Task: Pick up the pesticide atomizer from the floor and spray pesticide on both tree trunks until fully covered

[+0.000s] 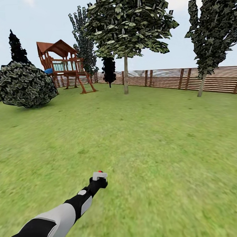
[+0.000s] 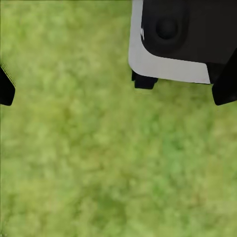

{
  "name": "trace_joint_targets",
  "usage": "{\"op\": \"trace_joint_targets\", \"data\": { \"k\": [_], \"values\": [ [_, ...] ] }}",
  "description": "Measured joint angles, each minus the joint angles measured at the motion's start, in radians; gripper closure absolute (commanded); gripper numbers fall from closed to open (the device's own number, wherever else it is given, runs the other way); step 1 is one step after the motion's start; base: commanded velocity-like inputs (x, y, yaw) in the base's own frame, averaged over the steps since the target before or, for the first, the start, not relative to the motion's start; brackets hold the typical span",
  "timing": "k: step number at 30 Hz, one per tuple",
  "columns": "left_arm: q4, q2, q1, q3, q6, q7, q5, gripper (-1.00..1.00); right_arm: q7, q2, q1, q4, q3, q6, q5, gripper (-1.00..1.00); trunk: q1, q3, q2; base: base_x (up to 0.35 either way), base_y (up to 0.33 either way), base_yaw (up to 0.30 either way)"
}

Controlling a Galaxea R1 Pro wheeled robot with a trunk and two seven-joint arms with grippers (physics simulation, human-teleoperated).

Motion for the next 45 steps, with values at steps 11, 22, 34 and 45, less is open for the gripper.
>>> {"op": "trace_joint_targets", "data": {
  "k": [11, 22, 34, 45],
  "values": [
    [0.000, 0.000, 0.000, 0.000, 0.000, 0.000, 0.000, 1.00, 0.000, 0.000, 0.000, 0.000, 0.000, 0.000, 0.000, -1.00, 0.000, 0.000, 0.000, 0.350, 0.000, 0.000],
    [0.000, -0.001, 0.000, 0.000, -0.001, 0.000, 0.000, 1.00, 0.000, 0.000, 0.000, 0.000, 0.000, 0.000, 0.000, -1.00, 0.000, 0.000, 0.000, 0.350, 0.000, 0.000],
    [0.000, -0.002, 0.000, -0.001, -0.001, 0.000, 0.000, 1.00, 0.000, 0.000, 0.000, 0.000, 0.000, 0.000, 0.000, -1.00, 0.000, 0.000, 0.000, 0.350, 0.000, 0.000],
    [0.000, -0.002, 0.000, -0.001, -0.001, 0.000, 0.000, 1.00, 0.000, 0.000, 0.000, 0.000, 0.000, 0.000, 0.000, -1.00, 0.000, 0.000, 0.000, 0.350, 0.000, 0.000]
  ]
}}
